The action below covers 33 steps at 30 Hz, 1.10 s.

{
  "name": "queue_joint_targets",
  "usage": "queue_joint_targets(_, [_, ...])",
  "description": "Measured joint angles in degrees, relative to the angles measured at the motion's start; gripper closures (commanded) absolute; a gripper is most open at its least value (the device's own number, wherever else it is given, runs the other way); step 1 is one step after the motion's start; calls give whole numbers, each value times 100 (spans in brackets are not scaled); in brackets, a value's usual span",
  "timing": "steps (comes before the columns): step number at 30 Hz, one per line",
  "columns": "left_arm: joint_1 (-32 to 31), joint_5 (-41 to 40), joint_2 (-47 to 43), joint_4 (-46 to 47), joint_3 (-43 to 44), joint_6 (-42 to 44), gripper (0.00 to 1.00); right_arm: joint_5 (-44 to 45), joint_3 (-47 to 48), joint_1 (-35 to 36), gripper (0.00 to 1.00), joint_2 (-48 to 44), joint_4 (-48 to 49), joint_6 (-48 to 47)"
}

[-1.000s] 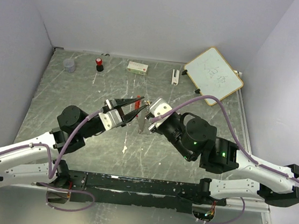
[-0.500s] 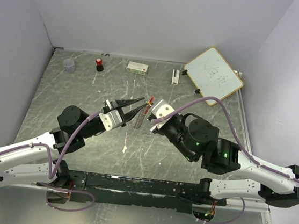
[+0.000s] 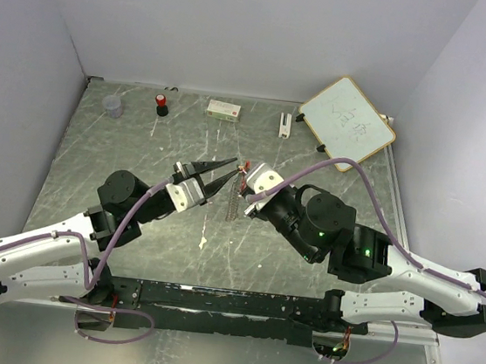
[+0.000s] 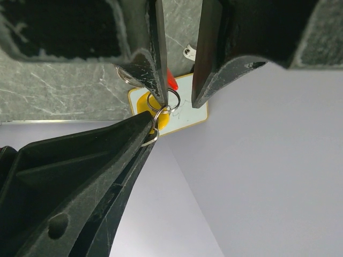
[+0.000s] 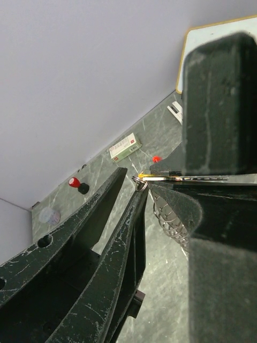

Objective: Remove the keys from the keyring

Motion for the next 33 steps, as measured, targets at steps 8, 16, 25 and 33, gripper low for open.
queue_joint_targets(8, [0,17,17,28,0,-4,73,-92,-33,-2,100,-48,-2,-13])
queue_joint_targets(16, [7,190,116,22,57,-7,79,-72,-33,-17,100,-48,-7,-31])
queue_joint_targets(25, [13,260,116,20,66,-4,93,-70,-33,-17,100,-48,7,-33])
queue_joint_targets(33, [11,81,46,26,63,-11,93,-94,-33,-11,100,-2,28,-4])
